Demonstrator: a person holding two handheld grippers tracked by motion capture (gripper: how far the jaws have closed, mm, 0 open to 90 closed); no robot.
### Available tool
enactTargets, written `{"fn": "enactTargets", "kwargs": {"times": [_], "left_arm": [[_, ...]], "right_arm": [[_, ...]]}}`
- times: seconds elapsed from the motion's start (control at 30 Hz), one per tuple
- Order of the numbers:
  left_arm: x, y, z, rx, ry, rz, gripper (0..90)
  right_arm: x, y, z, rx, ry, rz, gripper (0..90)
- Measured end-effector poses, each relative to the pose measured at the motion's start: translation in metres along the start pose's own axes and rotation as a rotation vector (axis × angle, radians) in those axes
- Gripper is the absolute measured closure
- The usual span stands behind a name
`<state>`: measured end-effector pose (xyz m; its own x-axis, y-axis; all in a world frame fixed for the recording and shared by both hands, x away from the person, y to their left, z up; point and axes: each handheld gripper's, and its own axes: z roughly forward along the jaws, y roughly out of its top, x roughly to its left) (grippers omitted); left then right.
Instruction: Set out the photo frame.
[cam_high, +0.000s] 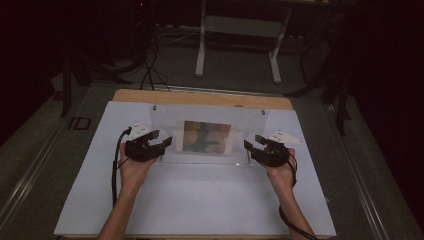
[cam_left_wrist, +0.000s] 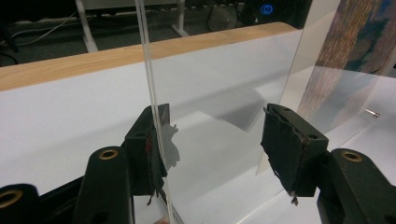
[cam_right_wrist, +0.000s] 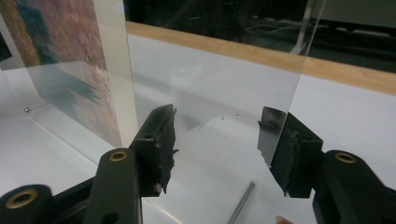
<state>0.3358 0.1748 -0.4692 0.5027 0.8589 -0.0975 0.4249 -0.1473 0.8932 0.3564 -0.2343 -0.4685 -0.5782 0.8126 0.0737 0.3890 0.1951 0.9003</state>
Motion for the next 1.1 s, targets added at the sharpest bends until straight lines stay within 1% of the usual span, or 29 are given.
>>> {"fn": "enactTargets", "kwargs": {"times": [0.03,0.2,0.43,0.63,0.73,0.83,0.9,0.97,1.1], "left_arm": [[-0.001,-0.001,0.0,-0.006,0.0,-0.002,41.9],[-0.001,-0.002,0.0,-0.008,0.002,-0.005,41.9],[-0.004,-0.002,-0.003,0.0,0.008,-0.012,41.9],[-0.005,-0.002,-0.003,0.001,0.006,-0.018,41.8],[-0.003,-0.003,-0.002,-0.012,-0.001,-0.014,41.9],[0.002,-0.007,-0.001,-0.041,-0.033,-0.05,43.6],[0.004,-0.008,-0.001,-0.052,-0.043,-0.065,44.3],[0.005,-0.01,0.0,-0.063,-0.046,-0.072,44.8],[0.006,-0.011,0.0,-0.069,-0.052,-0.079,44.9]], "right_arm": [[-0.001,-0.002,0.0,-0.01,0.009,-0.003,46.1],[-0.002,-0.002,0.0,-0.011,0.01,0.001,46.0],[-0.001,-0.002,-0.001,-0.01,0.009,-0.006,45.9],[-0.001,-0.002,-0.002,-0.007,0.009,0.006,45.8],[-0.002,-0.003,-0.002,-0.008,0.01,0.004,45.8],[-0.002,-0.002,-0.001,-0.007,0.01,0.009,45.7],[-0.003,-0.003,-0.001,-0.012,0.013,0.014,45.8],[-0.004,-0.003,0.0,-0.013,0.017,0.018,45.8],[-0.005,-0.003,0.0,-0.017,0.024,0.018,46.2]]}}
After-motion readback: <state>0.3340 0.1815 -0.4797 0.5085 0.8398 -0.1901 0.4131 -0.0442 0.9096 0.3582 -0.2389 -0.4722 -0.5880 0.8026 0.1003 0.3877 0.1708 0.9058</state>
